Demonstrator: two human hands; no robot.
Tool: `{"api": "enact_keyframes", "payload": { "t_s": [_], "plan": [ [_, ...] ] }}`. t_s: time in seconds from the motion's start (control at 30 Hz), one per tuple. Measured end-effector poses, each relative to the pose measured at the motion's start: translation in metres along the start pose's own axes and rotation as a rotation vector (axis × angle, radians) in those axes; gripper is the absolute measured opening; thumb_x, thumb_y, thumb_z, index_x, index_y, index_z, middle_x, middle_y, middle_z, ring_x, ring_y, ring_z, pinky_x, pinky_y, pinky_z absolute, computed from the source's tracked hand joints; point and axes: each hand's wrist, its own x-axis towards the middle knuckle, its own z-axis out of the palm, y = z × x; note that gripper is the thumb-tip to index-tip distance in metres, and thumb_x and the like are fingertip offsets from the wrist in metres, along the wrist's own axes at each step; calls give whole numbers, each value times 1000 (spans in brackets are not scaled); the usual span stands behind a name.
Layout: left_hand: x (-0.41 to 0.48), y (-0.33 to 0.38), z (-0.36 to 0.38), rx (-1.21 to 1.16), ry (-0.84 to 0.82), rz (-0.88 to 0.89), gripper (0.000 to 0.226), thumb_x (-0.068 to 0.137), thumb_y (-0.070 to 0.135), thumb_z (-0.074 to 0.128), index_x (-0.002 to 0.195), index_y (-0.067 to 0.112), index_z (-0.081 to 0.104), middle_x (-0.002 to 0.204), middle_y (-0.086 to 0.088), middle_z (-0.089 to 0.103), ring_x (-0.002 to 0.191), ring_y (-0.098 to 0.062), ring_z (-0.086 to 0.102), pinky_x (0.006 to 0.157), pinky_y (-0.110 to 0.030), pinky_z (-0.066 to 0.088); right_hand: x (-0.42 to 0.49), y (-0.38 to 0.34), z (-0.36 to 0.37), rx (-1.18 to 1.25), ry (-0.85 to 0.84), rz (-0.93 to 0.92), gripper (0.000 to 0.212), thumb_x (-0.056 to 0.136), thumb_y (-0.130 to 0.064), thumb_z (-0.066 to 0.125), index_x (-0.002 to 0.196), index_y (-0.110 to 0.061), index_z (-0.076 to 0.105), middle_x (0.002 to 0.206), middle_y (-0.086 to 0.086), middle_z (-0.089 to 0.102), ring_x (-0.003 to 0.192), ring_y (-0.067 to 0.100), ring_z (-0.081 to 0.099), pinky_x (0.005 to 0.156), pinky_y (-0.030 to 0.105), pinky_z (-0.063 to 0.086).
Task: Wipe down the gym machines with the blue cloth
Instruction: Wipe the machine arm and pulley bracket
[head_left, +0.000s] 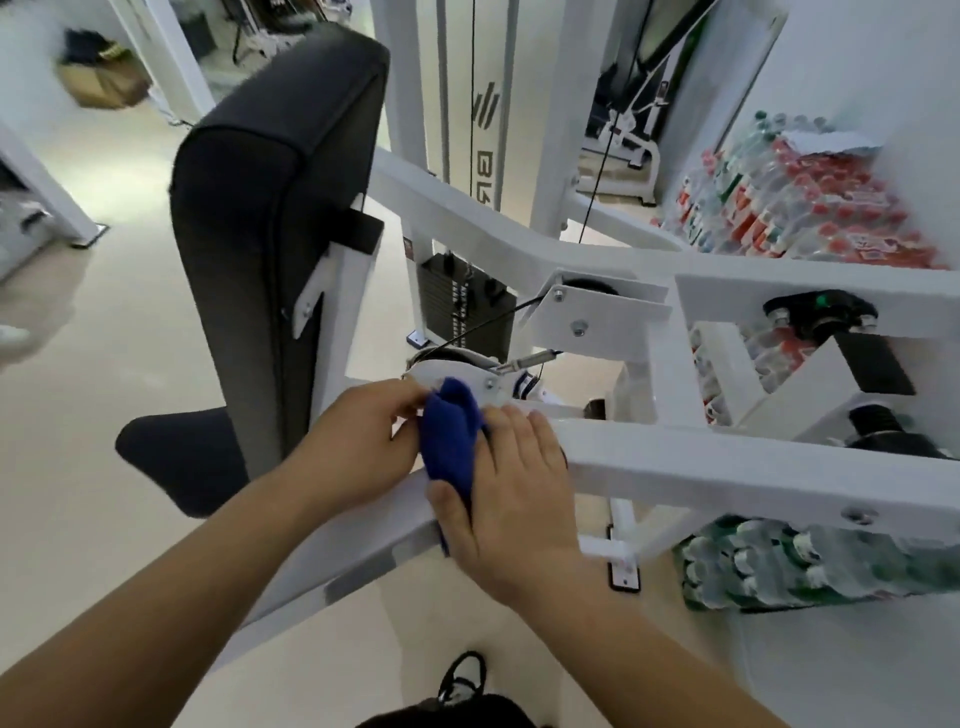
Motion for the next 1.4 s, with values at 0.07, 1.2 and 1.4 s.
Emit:
{"api": "enact_keyframes", "payload": {
  "t_s": [0.07,1.2,1.4],
  "plan": [
    [-14,-9,-5,13,15,-52,33,98,12,58,122,31,68,115,14,71,104,-6,65,98,-38,55,1,-1,-2,20,-32,-148,73,104,-61,9,141,-15,52,137,5,56,131,28,45,124,46,21],
    [-181,-86,-72,68,339,-122,32,97,10,59,125,24,64,117,10,67,100,-9,63,89,-29,55,-24,-119,39,19,68,-391,45,102,-45,43,126,-12,64,122,8,65,110,30,57,114,47,35],
    [-170,-67,-41,87,213,43,36,98,19,60,133,26,64,143,12,55,124,-10,57,105,-34,50,4,-41,12,-113,98,-19,44,101,-46,28,96,-18,62,96,0,68,96,26,61,116,50,34]
  ]
}}
